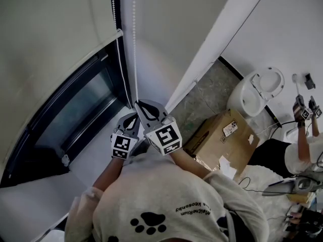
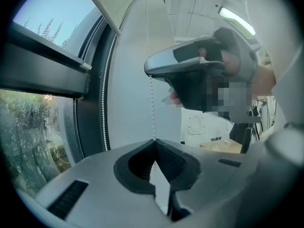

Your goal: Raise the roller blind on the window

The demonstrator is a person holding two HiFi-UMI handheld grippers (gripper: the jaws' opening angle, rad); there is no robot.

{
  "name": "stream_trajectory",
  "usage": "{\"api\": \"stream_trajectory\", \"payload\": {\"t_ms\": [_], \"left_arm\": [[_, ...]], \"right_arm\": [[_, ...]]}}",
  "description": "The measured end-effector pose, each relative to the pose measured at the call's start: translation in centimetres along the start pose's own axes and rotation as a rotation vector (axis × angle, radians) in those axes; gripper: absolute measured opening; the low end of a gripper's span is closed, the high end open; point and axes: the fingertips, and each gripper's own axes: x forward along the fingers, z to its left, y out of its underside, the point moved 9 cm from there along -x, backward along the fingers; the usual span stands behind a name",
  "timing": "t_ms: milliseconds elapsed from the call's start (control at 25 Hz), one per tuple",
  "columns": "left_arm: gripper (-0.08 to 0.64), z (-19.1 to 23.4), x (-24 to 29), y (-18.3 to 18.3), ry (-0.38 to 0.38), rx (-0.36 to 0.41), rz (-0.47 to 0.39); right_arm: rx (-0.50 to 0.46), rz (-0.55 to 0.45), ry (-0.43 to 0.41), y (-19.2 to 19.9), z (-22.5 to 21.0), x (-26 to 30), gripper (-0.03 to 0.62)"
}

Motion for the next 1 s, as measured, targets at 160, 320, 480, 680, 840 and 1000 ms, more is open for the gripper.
{"api": "stream_trajectory", "payload": {"t_ms": [160,320,480,680,840,1000], "left_arm": [[0.008,-0.1,0.1,0.4,-0.008,-0.015,0.009],[0.008,-0.4,0.2,1.0,-0.020,-0.054,0.014],[0.008,-0.8,0.1,0.9,0.020,-0.054,-0.004],[0.014,-0.1,-1.3,-0.5,0.069,-0.099,-0.057],[0.015,0.7,-3.3,-2.8,0.038,-0.124,-0.125],[0.063,1.1,-4.6,-5.7,0.013,-0.131,-0.206]], "right_arm": [[0.003,0.006,-0.006,0.7,-0.1,0.2,0.014],[0.007,0.016,-0.016,1.3,-0.2,0.2,0.012],[0.047,0.002,-0.023,1.4,-0.6,-0.1,0.012],[0.055,0.004,-0.036,1.1,-1.3,-0.5,0.012],[0.035,0.011,-0.058,1.0,-1.6,-0.4,0.012],[0.028,0.016,-0.080,1.0,-1.8,-0.2,0.012]]}}
